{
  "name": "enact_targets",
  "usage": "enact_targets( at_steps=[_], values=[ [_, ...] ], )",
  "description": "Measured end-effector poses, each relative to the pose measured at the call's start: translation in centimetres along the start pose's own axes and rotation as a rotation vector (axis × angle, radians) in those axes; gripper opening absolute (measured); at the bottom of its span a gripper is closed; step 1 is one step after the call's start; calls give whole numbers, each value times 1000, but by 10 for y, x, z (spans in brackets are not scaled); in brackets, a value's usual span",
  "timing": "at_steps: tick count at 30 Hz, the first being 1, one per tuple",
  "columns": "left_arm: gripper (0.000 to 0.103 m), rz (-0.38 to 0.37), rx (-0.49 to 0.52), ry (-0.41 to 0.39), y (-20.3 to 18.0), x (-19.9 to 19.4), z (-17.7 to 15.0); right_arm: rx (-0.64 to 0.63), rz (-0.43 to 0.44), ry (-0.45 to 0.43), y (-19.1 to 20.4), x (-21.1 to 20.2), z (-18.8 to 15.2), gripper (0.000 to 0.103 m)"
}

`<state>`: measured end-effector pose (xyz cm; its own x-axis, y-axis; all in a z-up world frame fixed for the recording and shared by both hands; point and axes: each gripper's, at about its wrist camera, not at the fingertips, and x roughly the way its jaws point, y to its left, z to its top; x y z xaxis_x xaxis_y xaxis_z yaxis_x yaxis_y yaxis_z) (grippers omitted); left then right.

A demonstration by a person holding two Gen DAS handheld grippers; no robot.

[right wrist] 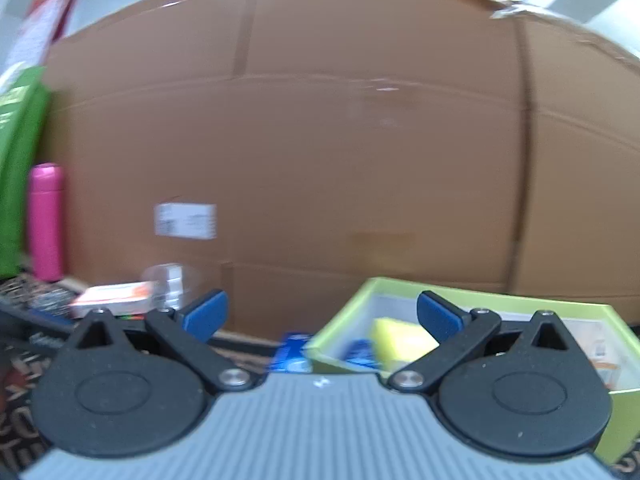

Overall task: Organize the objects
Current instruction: 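Grasp the steel wool scrubber with the left gripper while the right grasps the plastic cup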

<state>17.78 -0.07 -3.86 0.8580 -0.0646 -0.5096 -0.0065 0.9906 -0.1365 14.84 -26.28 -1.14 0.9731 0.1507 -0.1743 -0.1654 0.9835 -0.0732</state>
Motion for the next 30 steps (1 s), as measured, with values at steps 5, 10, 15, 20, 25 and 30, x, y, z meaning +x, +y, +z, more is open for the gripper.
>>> enact_targets(
  at_steps=[5, 10, 15, 20, 25, 30],
  values=[
    [97, 47, -32, -5, 32, 2, 1, -67, 151, 60, 34, 4, -6, 103],
    [97, 57, -38, -25, 59, -6, 4, -135, 223, 115, 61, 8, -17, 103],
    [97, 126, -24, -21, 89, -8, 10, -143, 258, 150, 71, 10, -20, 103],
    [97, 196, -29, -18, 109, 1, 20, -153, 271, 182, 78, 14, -24, 103],
    [96, 134, -70, -16, 122, -17, 24, -134, 283, 215, 82, 23, -24, 103],
    [96, 189, 28, -64, 125, -22, 31, -67, 319, 259, 91, 50, -18, 103]
  ],
)
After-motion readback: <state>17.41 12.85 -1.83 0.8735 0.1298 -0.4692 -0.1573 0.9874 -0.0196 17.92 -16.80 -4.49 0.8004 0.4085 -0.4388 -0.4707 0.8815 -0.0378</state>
